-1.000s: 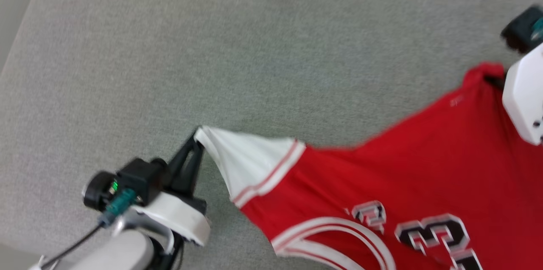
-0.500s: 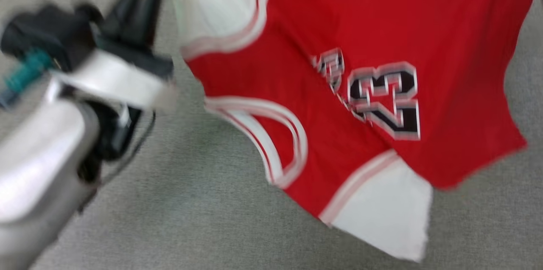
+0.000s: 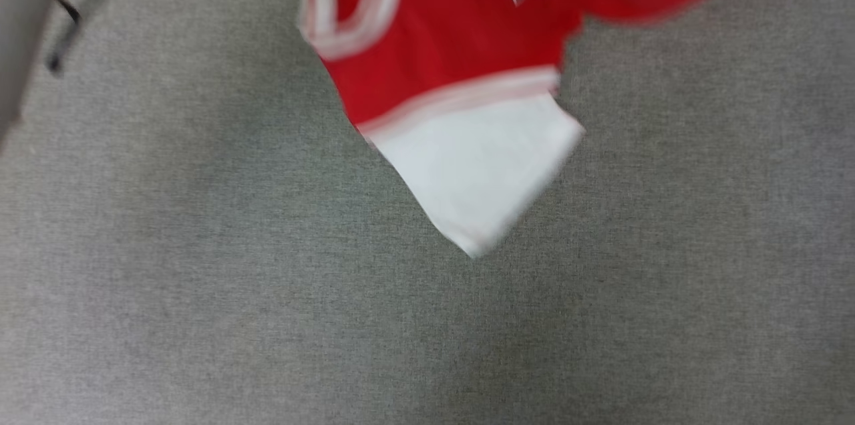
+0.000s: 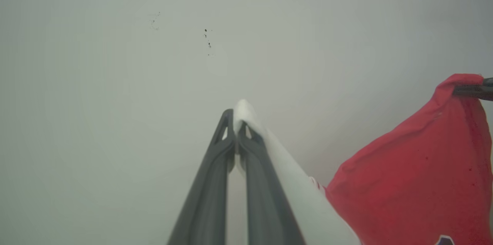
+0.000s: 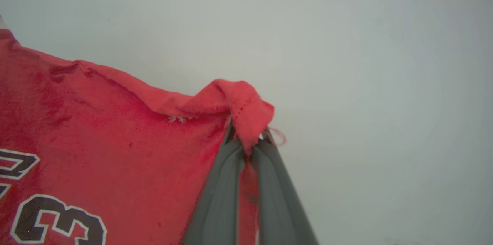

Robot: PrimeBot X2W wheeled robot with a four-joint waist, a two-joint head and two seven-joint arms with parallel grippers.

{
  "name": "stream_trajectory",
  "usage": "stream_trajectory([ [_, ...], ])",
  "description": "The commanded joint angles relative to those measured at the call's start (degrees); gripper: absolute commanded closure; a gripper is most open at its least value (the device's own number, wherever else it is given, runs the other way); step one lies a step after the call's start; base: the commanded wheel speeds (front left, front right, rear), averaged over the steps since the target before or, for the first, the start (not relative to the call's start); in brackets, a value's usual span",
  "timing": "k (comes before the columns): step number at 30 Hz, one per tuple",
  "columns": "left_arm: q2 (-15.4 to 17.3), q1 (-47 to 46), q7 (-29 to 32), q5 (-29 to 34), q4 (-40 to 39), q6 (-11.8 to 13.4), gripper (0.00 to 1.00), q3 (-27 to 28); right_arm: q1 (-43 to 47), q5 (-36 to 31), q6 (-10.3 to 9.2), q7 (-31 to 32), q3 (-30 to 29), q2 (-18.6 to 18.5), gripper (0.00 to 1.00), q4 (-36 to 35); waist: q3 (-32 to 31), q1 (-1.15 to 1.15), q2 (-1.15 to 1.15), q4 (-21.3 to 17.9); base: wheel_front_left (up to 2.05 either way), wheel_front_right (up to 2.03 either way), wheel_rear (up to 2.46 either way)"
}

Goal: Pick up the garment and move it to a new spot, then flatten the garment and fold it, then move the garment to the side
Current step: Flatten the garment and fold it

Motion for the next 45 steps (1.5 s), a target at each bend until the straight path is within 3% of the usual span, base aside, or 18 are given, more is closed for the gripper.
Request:
stream_trajectory([
  [1,-1.3,-5.4,0.3,0.9,3.6,-1.3,1.00,0.0,-4.0,-1.7,-0.06,0.4,-0.2,1.0,1.00,1.4,1.6,-0.01,0.00,-0.2,0.00,0.00,0.00],
  [11,-4.9,-25.7,-1.0,2.7,16.7,-6.1,1.00,1.1,-19.5,-5.4,-0.07,0.1,1.5,4.6,1.00,7.9,5.5,-0.01,0.00,-0.6,0.00,0.00,0.00],
  [20,-6.1,-25.8,-4.4,2.0,24.8,-8.8,1.00,0.6,-19.2,-4.6,-0.06,-3.3,5.2,6.4,1.00,14.1,6.5,-0.01,0.00,0.2,0.00,0.00,0.00],
  [33,-6.4,-2.5,-10.7,-3.1,30.7,-11.8,1.00,-0.4,-1.1,3.2,-0.07,-10.3,16.6,8.2,1.00,19.3,1.9,-0.01,0.00,-0.2,0.00,0.00,0.00],
  [39,-4.1,14.9,-11.6,-3.9,25.3,-10.5,1.00,-0.9,8.9,7.1,-0.06,-12.7,23.4,6.7,1.00,17.8,-3.0,-0.01,0.00,-0.3,0.00,0.00,0.00],
  [45,-1.4,33.4,-11.4,-5.5,15.5,-6.9,1.00,-2.5,19.8,12.4,-0.06,-15.3,29.4,3.0,1.00,14.9,-8.8,-0.01,0.00,0.1,0.00,0.00,0.00],
])
